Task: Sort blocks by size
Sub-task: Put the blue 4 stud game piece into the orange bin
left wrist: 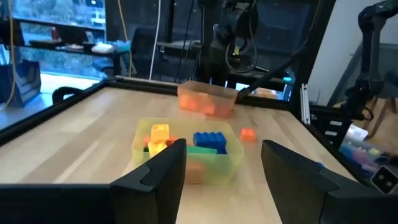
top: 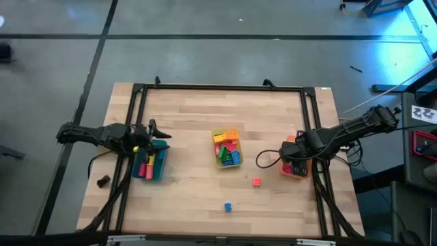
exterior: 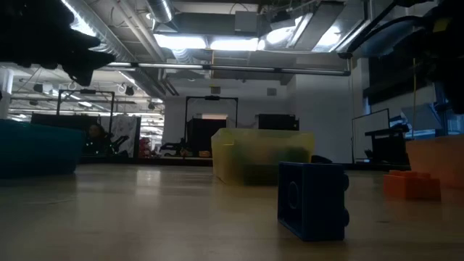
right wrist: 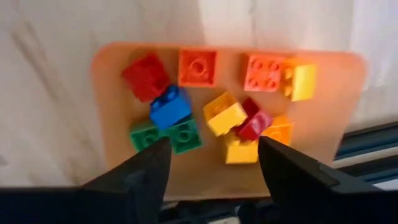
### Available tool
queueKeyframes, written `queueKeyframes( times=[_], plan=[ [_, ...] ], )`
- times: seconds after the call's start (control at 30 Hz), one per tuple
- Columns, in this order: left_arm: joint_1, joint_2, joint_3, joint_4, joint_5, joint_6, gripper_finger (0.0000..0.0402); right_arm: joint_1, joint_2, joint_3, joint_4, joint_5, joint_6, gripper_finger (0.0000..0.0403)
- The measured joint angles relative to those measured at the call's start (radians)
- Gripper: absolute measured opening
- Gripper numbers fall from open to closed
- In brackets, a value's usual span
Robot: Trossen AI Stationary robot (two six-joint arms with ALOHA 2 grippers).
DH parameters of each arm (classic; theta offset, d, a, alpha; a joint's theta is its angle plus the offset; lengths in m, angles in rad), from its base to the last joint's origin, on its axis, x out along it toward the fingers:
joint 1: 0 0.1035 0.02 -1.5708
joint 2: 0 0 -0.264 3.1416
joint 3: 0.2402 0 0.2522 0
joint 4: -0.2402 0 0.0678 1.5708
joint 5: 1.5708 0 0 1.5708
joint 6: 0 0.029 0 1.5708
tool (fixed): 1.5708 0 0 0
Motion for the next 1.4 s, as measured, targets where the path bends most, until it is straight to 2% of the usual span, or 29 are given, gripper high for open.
queueKeyframes(
  times=[0.13, 0.33, 0.5, 0.6, 0.8, 0.97, 1.13, 1.23, 1.4],
  plan=[
    [0.000, 0.000, -0.049, 0.071, 0.001, 0.030, 0.0194, 0.000, 0.000, 0.011, -0.024, -0.060, 0.000, 0.0251],
    [0.001, 0.000, -0.086, 0.163, 0.009, 0.045, 0.0194, 0.000, 0.000, 0.137, -0.055, -0.005, 0.000, 0.0253],
    [0.001, 0.000, -0.085, 0.170, 0.016, 0.099, 0.0194, 0.000, -0.001, 0.214, 0.198, -0.006, -0.013, 0.0253],
    [0.002, 0.000, -0.085, 0.169, 0.013, 0.172, 0.0194, 0.001, 0.004, 0.216, 0.397, -0.036, -0.094, 0.0253],
    [0.054, 0.000, -0.085, 0.168, -0.052, 0.188, 0.0194, 0.001, 0.089, 0.216, 0.658, -0.045, -0.161, 0.0253],
    [0.139, 0.000, -0.085, 0.168, -0.055, 0.189, 0.0194, 0.001, 0.218, 0.216, 0.767, -0.049, -0.160, 0.0253],
    [0.192, 0.008, -0.085, 0.168, -0.056, 0.210, 0.0194, 0.001, 0.360, 0.216, 0.794, -0.053, -0.162, 0.0253],
    [0.201, 0.013, -0.085, 0.168, -0.056, 0.192, 0.0194, 0.016, 0.427, 0.215, 0.802, -0.071, -0.280, 0.0253],
    [0.201, 0.014, -0.085, 0.168, -0.056, 0.187, 0.0194, 0.087, 0.490, 0.214, 0.882, -0.075, -0.655, 0.0253]
  ],
)
